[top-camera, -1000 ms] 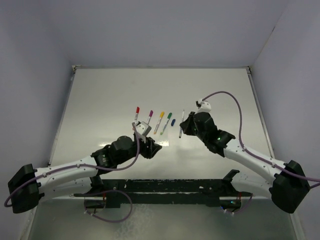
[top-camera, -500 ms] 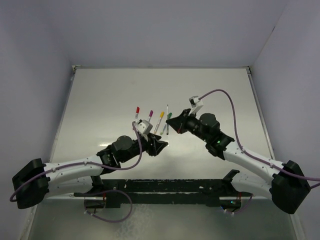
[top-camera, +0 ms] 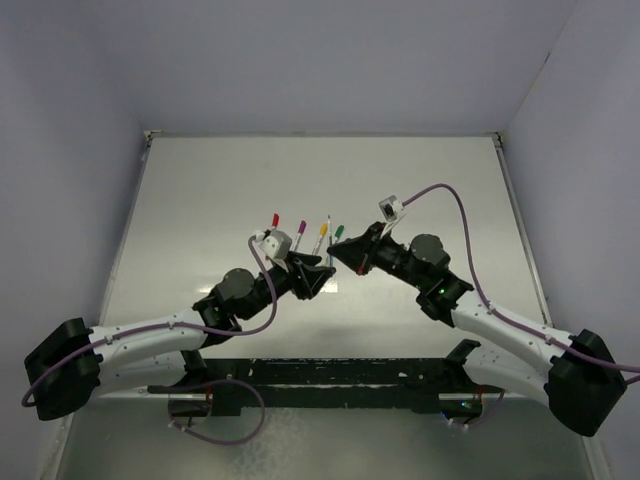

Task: Insert the pens into the pen caps

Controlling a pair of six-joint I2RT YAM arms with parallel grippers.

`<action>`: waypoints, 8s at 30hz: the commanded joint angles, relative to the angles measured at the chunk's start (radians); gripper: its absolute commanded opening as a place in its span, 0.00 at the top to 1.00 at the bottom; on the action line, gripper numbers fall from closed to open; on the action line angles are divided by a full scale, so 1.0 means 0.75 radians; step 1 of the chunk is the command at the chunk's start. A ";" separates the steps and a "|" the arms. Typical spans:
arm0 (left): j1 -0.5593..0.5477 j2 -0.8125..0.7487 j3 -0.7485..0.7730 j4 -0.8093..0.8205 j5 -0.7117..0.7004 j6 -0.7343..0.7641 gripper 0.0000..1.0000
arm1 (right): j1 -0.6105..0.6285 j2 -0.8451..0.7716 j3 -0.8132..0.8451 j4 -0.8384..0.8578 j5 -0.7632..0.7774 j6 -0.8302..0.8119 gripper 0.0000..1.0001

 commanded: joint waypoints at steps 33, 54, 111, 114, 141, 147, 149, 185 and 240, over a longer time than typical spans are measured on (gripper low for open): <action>0.034 0.128 -0.031 0.268 0.037 -0.088 0.88 | 0.005 0.053 -0.047 0.261 -0.145 0.116 1.00; 0.037 -0.058 -0.058 -0.162 -0.205 -0.089 1.00 | 0.004 -0.083 0.120 -0.064 0.016 -0.085 0.58; 0.047 -0.132 0.057 -0.866 -0.205 -0.020 1.00 | -0.092 1.217 1.001 -1.072 0.830 0.054 0.61; 0.047 -0.123 0.060 -0.854 -0.205 -0.017 1.00 | -0.093 1.231 0.992 -1.075 0.811 0.053 0.62; 0.051 -0.061 0.072 -0.784 -0.193 -0.010 1.00 | -0.082 1.211 0.811 -1.124 0.765 0.069 0.72; 0.051 -0.048 0.082 -0.781 -0.189 -0.004 1.00 | -0.074 1.229 0.811 -1.143 0.759 0.069 0.79; 0.052 -0.048 0.084 -0.780 -0.190 0.000 1.00 | -0.070 1.238 0.817 -1.153 0.757 0.064 0.84; 0.067 0.224 0.132 -0.060 0.155 -0.140 1.00 | -0.064 0.098 0.129 0.116 0.583 -0.242 1.00; 0.067 0.285 0.060 0.321 0.220 -0.085 1.00 | -0.063 -0.019 -0.140 0.753 0.343 -0.045 1.00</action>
